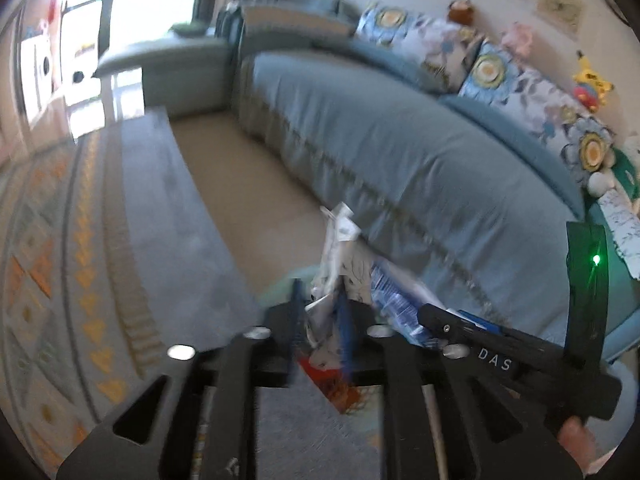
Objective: Collect trash
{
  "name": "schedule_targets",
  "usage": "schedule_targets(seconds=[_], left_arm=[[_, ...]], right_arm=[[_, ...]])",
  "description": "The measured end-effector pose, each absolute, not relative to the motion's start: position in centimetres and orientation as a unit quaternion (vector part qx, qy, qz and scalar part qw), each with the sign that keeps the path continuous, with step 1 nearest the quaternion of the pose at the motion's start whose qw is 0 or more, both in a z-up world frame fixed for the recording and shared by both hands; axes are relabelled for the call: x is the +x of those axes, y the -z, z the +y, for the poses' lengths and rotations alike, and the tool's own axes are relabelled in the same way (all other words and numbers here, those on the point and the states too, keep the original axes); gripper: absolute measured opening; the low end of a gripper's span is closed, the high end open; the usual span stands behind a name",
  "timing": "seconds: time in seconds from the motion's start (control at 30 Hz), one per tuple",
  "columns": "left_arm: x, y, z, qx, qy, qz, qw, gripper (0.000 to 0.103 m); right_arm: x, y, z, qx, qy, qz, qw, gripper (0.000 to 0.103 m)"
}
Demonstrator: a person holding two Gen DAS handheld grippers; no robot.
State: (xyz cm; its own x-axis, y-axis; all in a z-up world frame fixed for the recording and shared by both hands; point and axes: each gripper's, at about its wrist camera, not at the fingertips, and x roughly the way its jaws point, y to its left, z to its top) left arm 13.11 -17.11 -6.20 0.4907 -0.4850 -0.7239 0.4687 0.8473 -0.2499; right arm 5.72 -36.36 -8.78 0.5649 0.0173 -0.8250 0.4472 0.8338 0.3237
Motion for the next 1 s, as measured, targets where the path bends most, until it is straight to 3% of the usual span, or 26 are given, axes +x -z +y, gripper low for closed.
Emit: schedule_targets(seconds=[0.03,0.27,0.53,0.63,0.7,0.77,1.0], left_arm=[[13.1,6.6,-16.9,-0.010,0.270,0.427,0.863,0.048],[10.8,5.5,-12.6,-0.010,0.266,0.407,0.874,0.052],[4.8,-0.8,-5.7,-0.043,0.225,0.341,0.912,0.060],[1.7,-2.2,-4.0,-0.037,0.193,0.302,0.933,0.069],[0.0,-2.1,-2.9,-0.037,0.171,0.280,0.944,0.078],[-1.0,-1.5,-1.9,-0.038,0.152,0.267,0.951,0.081],[-1.1,0.4,-0.6,-0.027,0.097,0.261,0.960,0.081]], right_arm=[[6.0,9.7,-36.6,0.257,0.130,0.469,0.835,0.054],[4.8,10.4,-36.5,0.297,0.099,0.465,0.828,0.058],[1.5,2.2,-29.3,0.206,0.056,0.386,0.897,0.058],[-1.3,-0.5,-26.3,0.155,0.055,0.346,0.924,0.066],[-3.9,-1.6,-24.5,0.118,0.061,0.310,0.941,0.071],[-5.6,-1.9,-23.3,0.092,0.066,0.289,0.951,0.071],[-6.8,0.5,-21.7,0.063,0.046,0.273,0.959,0.071]])
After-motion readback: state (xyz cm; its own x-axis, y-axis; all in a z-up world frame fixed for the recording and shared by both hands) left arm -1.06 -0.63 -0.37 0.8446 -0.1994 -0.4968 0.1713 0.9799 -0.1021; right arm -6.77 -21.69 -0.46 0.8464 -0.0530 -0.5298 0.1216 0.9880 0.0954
